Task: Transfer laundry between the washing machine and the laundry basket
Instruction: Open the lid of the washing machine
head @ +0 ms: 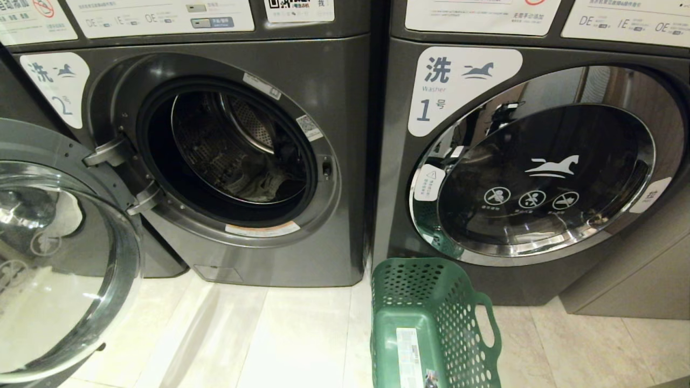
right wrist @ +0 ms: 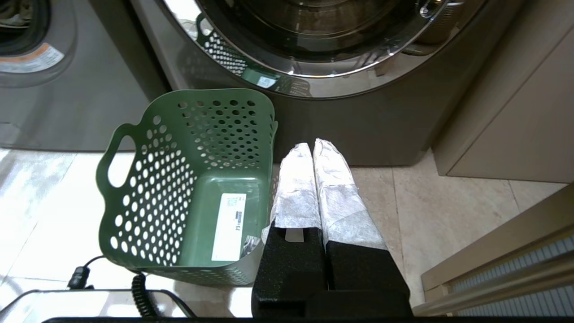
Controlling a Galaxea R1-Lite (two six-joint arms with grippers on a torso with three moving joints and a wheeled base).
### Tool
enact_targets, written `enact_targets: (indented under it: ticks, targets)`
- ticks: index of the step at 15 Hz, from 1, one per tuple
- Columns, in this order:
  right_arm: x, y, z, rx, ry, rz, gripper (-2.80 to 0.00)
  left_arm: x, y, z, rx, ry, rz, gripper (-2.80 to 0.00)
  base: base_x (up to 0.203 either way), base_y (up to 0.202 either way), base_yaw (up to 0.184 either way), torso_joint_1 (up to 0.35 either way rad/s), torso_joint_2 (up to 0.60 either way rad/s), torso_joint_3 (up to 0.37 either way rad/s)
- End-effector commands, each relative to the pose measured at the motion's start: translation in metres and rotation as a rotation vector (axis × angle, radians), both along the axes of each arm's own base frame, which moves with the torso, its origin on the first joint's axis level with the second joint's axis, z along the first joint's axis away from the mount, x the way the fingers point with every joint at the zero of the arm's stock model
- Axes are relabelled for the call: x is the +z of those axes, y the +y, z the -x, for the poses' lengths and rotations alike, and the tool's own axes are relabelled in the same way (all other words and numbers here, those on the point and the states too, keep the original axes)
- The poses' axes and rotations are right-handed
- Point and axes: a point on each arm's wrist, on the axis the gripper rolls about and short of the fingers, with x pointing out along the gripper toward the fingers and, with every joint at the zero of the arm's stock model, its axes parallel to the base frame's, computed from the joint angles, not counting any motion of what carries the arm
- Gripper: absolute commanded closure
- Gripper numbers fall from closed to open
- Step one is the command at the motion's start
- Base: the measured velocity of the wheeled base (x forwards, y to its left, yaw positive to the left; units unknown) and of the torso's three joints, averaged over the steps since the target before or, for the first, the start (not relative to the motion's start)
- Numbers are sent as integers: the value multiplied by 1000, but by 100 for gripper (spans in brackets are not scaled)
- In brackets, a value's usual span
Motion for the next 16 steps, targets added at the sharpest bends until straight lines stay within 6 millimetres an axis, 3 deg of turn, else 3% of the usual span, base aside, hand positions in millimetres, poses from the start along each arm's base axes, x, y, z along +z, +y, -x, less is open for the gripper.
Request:
enact_targets:
  ticks: [1, 5, 8, 10, 13, 16]
  targets:
    - [0, 0, 0, 1, 1, 0, 0, -18, 29, -4, 32, 19, 35, 0, 0, 0, 0, 0, 0, 0]
    - [0, 0, 0, 0, 1, 0, 0, -29, 64, -9, 77, -22, -5, 0, 0, 0, 0, 0, 0, 0]
    - [0, 0, 0, 0, 1, 0, 0, -14, 54, -7, 107, -120, 6, 0, 0, 0, 0, 0, 0, 0]
    - [0, 0, 0, 0, 1, 0, 0, 6, 23, -11, 68, -196, 8, 0, 0, 0, 0, 0, 0, 0]
    - [0, 0, 0, 1, 1, 0, 0, 29, -48, -32, -107, -335, 105, 0, 0, 0, 0, 0, 0, 0]
    - [0, 0, 0, 1, 1, 0, 0, 27, -123, -37, -306, -368, 198, 0, 0, 0, 0, 0, 0, 0]
